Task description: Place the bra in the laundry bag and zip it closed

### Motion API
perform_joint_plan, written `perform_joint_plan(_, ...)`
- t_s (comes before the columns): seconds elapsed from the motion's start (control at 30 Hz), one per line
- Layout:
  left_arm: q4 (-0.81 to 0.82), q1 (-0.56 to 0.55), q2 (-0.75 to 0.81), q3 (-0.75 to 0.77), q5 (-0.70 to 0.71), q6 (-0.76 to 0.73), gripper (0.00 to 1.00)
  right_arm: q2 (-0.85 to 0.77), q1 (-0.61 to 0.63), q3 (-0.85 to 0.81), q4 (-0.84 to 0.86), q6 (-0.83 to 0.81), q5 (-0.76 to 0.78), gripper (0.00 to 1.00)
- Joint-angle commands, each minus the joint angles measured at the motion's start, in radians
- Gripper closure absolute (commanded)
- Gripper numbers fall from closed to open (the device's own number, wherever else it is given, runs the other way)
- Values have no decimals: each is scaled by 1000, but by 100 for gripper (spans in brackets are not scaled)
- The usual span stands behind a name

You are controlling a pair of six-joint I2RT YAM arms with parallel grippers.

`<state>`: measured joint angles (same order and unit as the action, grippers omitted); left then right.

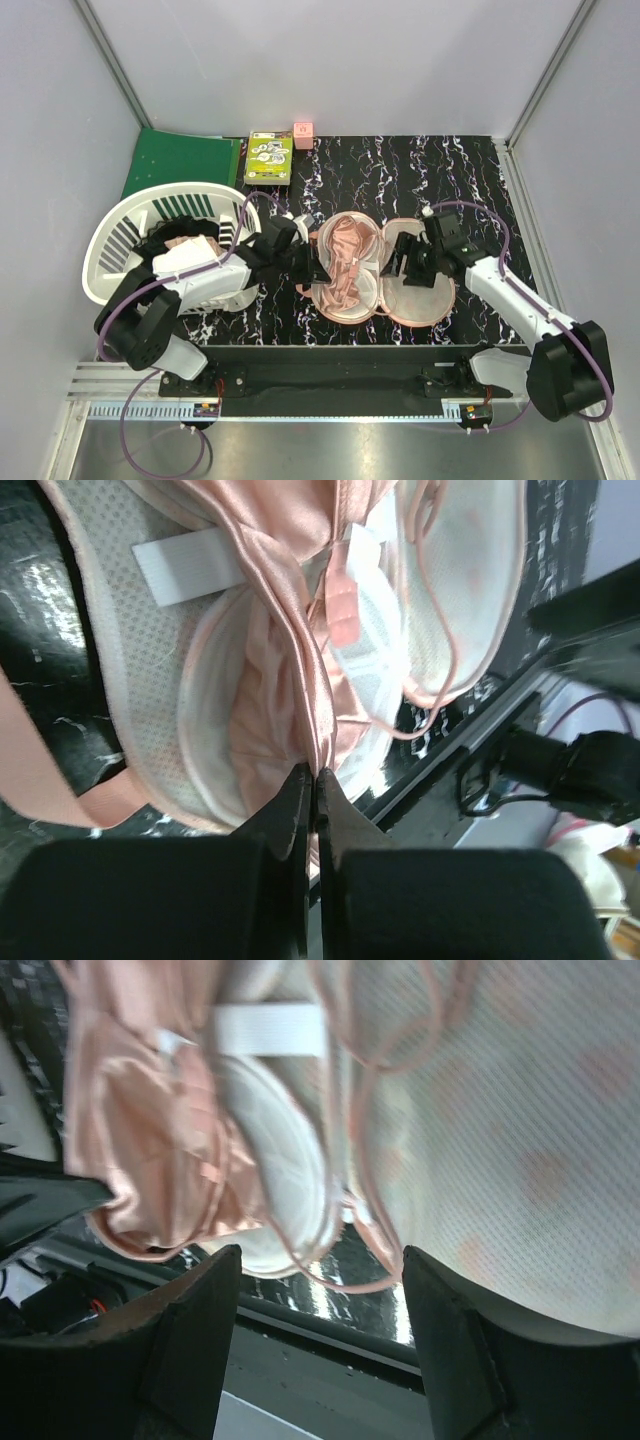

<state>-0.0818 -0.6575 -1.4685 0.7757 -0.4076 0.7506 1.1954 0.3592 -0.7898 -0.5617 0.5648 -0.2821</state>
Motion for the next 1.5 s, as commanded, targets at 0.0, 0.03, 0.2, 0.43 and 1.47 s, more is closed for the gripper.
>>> perform_joint_plan(0.0, 166, -8, 5, -36, -26, 99, 100, -8, 0, 83, 22, 93, 67, 28)
perform_joint_plan(0.03, 169, -8, 4, -41, -28, 108, 100, 4, 3, 95, 26, 93, 57, 29)
perform_joint_plan(0.2, 188, -10, 7, -62, -20, 118, 100, 39, 3, 141, 111, 106, 38, 33)
perform_joint_plan(0.43, 194, -10, 17, -72, -20, 115, 100, 90, 3, 191, 218, 133, -14, 53)
perform_joint_plan(1.47, 116, -11, -30, -70, 61, 61, 98, 73, -172, -175, -109, -97, 121, 100)
